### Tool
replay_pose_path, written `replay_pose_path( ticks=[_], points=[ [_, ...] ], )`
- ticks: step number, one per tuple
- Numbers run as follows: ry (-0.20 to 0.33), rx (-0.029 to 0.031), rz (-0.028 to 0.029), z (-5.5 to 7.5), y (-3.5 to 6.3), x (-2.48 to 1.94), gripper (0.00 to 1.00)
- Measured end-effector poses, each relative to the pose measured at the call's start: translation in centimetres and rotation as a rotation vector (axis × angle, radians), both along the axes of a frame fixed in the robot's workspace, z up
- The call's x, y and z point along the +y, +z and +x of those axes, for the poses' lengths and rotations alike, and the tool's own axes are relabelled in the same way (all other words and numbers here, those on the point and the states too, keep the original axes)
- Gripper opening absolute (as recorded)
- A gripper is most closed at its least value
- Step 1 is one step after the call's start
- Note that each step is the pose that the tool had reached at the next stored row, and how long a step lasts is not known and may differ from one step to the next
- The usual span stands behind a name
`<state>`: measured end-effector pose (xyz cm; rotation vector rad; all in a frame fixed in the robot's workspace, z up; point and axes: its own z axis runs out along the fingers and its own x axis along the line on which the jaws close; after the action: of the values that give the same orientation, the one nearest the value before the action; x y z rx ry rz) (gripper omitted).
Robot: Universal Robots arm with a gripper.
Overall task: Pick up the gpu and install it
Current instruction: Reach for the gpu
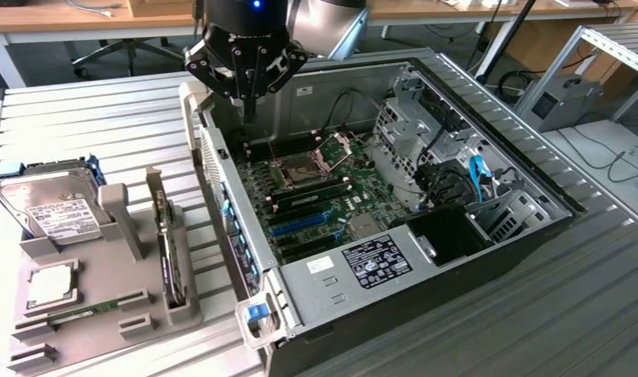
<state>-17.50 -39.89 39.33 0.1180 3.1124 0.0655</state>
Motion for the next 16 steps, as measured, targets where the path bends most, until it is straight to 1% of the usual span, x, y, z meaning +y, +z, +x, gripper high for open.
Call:
replay_pose_path(
  ticks=[16],
  points=[
    [0.000,0.0000,0.0000,-1.4,-0.01,0.00,0.11]
  ],
)
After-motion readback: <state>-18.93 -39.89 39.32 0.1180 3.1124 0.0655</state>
